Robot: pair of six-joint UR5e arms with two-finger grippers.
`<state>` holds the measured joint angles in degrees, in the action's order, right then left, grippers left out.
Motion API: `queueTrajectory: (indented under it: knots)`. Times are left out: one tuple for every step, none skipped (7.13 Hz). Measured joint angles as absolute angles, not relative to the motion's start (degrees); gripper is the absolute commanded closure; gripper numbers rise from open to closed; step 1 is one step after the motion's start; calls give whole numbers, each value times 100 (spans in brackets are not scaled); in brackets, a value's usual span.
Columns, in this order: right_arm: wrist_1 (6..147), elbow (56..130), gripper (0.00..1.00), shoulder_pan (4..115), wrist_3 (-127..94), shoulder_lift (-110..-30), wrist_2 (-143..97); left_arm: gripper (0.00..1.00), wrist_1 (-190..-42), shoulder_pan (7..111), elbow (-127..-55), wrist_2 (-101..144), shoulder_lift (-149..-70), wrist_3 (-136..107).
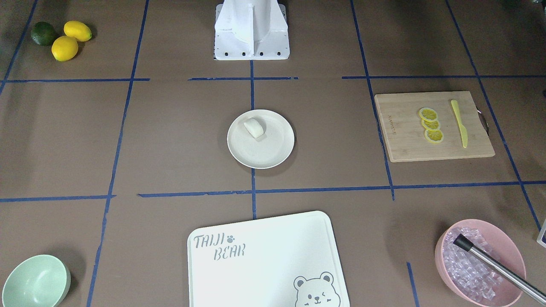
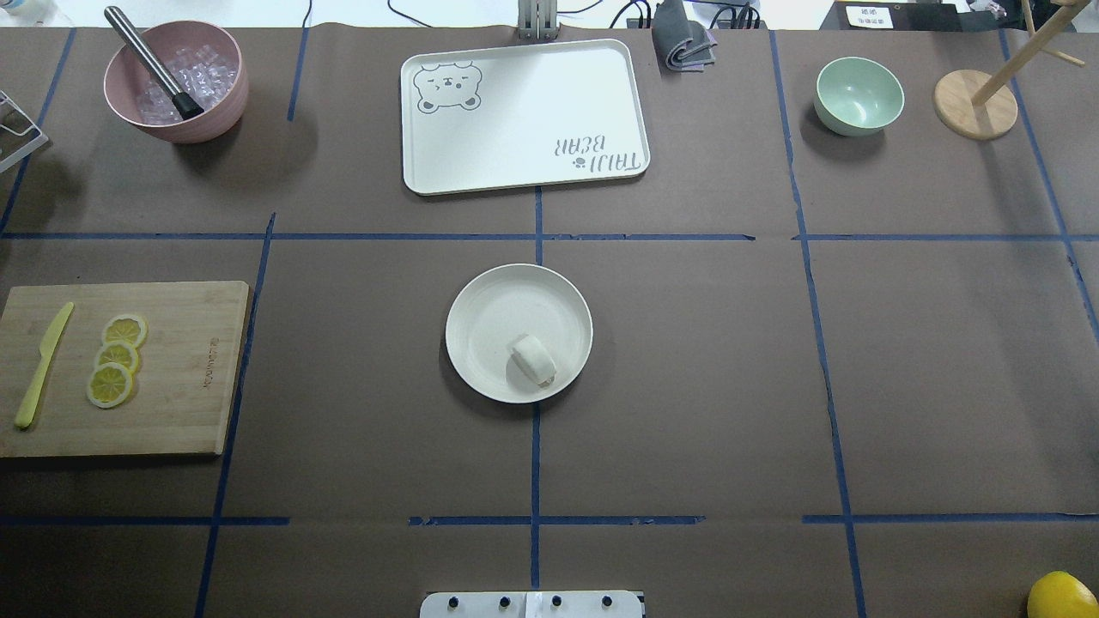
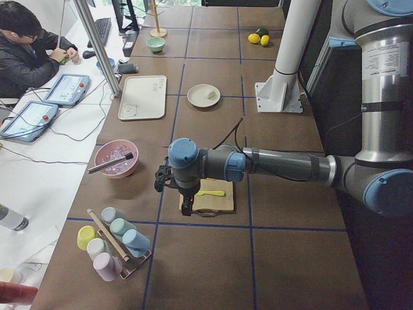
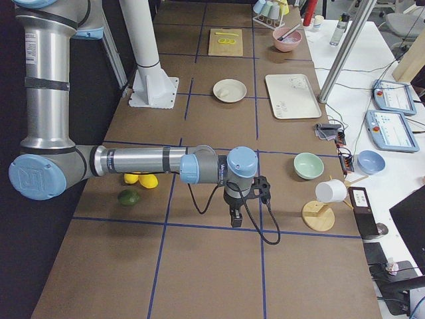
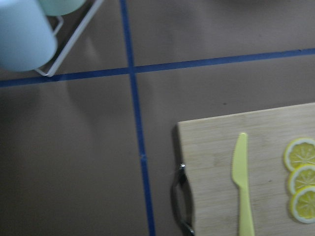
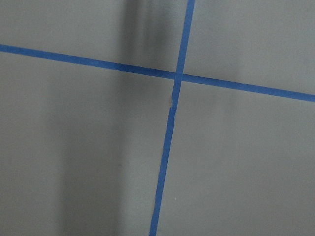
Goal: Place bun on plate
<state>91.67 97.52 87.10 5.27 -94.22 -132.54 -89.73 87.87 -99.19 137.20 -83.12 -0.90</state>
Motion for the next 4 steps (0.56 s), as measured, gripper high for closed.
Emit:
queueTrajectory:
  knots:
    - [9167,9752,0,8710,527,-9422,-13254,0,-8972,8834,-9787,13693,-8302,-90]
    - [9167,9753,0,8710,525,-9422,-13254,0,-8966,8851,-9695,13577,-8310,-91]
    - [9167,9755,0,8710,522,-9422,-13256,0,-8960,8851,-9648,13414,-8318,-98]
    - [9167,9761,0,8710,517,-9422,-13260,0,-8960,8847,-9622,13293,-8319,-103]
